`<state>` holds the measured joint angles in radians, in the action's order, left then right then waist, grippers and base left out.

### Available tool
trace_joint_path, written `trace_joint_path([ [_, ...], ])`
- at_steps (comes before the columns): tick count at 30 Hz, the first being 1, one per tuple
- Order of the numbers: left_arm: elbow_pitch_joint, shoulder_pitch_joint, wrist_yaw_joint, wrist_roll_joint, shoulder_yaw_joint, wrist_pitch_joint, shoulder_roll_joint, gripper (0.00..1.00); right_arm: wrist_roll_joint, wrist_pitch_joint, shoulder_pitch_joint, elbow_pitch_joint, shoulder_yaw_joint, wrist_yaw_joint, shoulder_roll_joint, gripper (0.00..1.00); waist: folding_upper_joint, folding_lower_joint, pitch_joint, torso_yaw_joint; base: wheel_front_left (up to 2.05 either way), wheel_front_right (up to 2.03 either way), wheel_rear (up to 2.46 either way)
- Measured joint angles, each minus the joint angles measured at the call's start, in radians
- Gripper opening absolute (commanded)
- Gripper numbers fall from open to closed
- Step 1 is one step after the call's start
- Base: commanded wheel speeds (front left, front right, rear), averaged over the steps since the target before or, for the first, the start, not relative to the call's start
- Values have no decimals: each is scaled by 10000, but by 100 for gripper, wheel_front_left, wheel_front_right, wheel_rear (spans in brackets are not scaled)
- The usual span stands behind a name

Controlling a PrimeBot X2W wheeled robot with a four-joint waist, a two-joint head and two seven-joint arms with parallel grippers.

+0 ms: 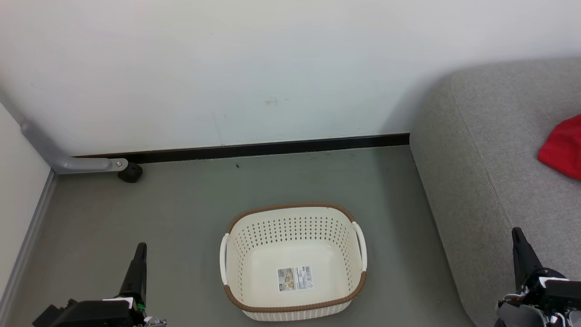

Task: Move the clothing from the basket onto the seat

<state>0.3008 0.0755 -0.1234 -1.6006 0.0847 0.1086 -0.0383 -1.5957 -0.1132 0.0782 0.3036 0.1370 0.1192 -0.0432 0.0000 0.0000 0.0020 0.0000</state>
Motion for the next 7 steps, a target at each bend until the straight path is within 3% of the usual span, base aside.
trace_joint_path([
  [7,0,0,0,0,0,0,0,0,0,0,0,0,0,0,0,0,0,0,0,0,0,0,0],
])
